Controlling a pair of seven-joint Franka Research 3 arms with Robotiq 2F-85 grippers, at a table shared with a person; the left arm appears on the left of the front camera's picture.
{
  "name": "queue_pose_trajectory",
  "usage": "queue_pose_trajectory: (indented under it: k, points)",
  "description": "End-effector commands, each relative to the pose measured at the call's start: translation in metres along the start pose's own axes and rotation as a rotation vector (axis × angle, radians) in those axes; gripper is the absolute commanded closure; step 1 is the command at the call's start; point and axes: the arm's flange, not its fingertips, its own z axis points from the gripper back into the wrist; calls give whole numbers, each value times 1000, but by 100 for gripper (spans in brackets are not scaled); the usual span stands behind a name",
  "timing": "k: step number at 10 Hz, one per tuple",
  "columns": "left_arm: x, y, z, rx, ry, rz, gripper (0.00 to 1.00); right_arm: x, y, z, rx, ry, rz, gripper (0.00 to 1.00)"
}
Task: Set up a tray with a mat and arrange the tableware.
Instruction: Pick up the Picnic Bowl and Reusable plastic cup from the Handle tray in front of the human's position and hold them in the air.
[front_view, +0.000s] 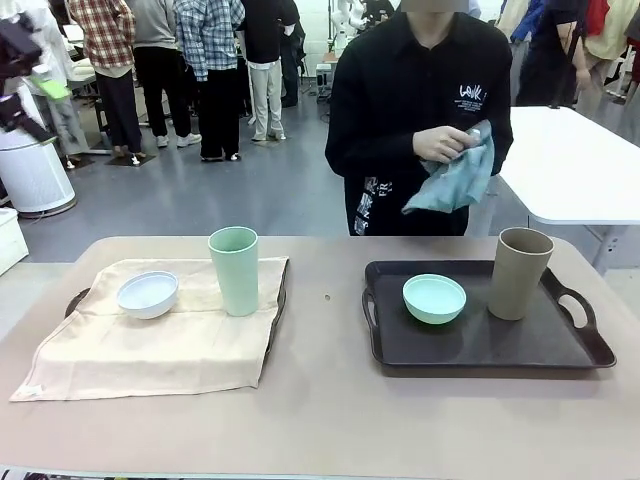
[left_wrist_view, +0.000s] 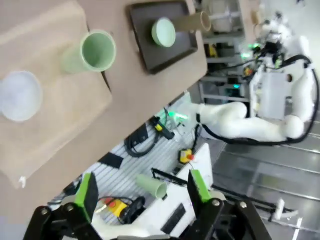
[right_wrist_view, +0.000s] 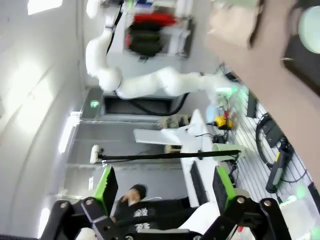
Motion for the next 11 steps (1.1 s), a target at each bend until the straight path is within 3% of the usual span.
queue_pose_trajectory:
  k: [1, 5, 6, 9, 10, 11]
  points:
    - [-16, 46, 18, -71, -17, 41, 6, -17, 28, 14, -79, -52, -29, 0]
    - [-10, 33, 12, -35, -12, 43, 6, -10, 14, 11, -36, -32, -5, 0]
    - [0, 16, 5, -12, -56, -19, 6, -2, 26, 25, -68, -64, 199, 0]
    - [56, -65, -51, 198, -8, -103, 6, -4, 34, 65, -96, -165, 821, 0]
    - [77, -87, -78, 237, 4, -162, 6, -10, 25, 76, -95, -193, 930, 0]
    - [90, -98, -106, 213, 40, -189, 6, -15, 20, 82, -204, -329, 755, 0]
